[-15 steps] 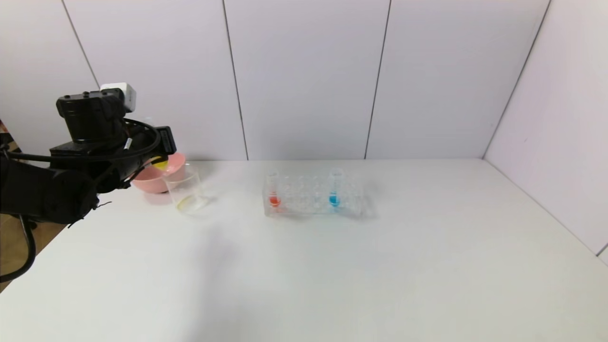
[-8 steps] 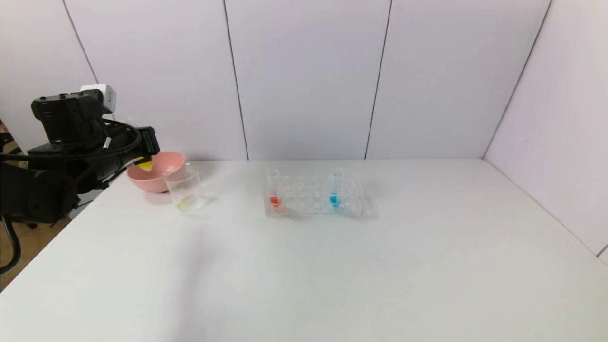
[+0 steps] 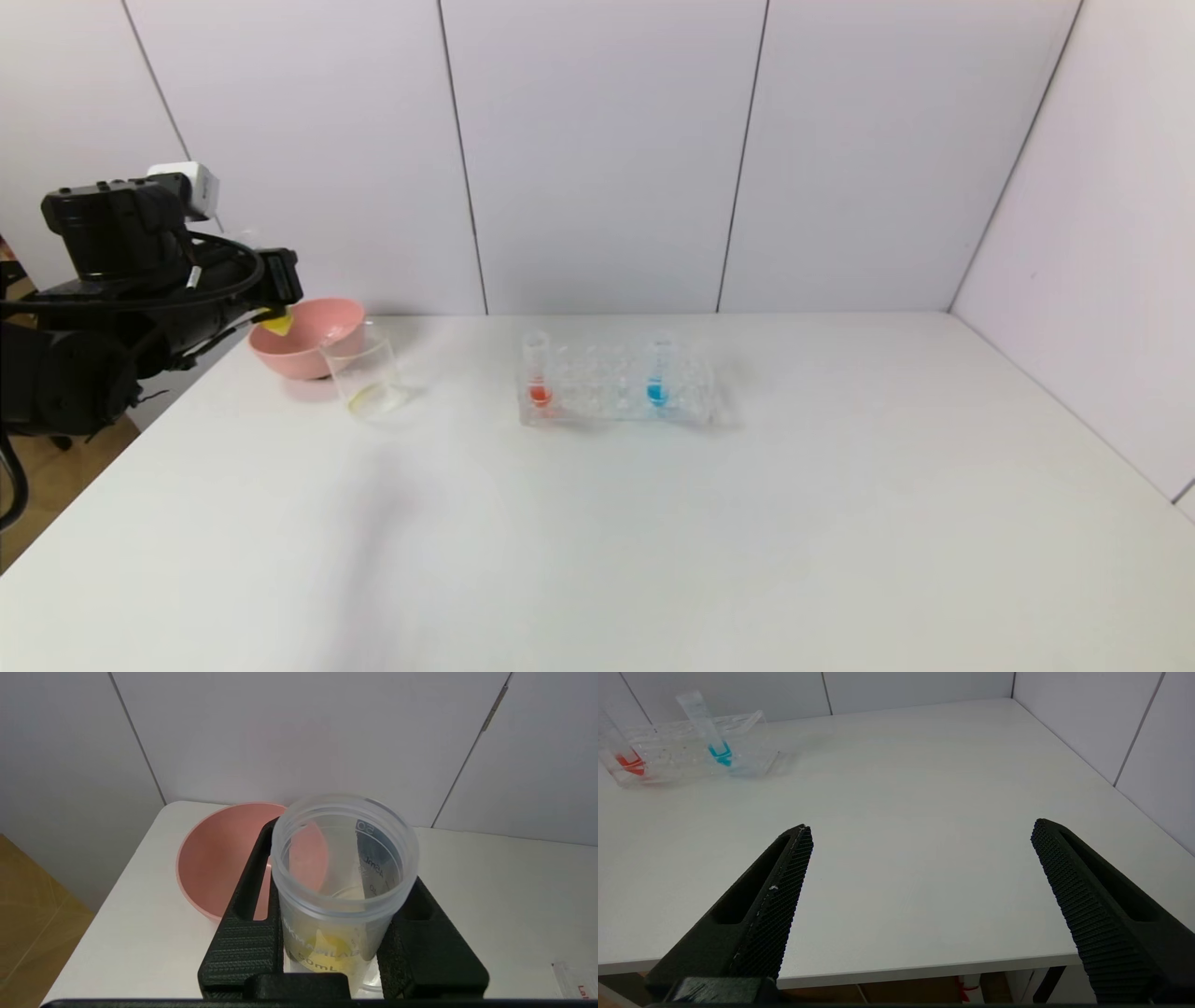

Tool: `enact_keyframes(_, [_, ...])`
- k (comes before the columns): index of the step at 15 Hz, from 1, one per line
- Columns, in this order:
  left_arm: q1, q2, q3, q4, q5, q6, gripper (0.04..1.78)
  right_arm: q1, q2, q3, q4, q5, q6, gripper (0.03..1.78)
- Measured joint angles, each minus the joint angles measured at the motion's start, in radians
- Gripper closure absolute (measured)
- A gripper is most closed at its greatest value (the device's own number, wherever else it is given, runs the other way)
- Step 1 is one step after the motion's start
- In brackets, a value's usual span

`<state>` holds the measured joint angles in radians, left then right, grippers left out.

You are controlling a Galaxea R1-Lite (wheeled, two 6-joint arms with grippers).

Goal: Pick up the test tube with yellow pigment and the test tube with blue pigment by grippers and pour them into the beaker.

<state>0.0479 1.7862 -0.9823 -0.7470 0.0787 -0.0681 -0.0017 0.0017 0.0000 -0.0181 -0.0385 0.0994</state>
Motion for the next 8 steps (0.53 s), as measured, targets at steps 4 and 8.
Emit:
enact_keyframes(4, [0.024,0.008,-0.009,0.002,-0.055,0.061,1.28,0.000,0.000,0.000,0.000,0.001,0.000,0.10])
enact_keyframes(8, [0.050,0.020,-0.045,0.047,-0.107,0.085,1.28,0.000,0.000,0.000,0.000,0.001,0.000,0.10])
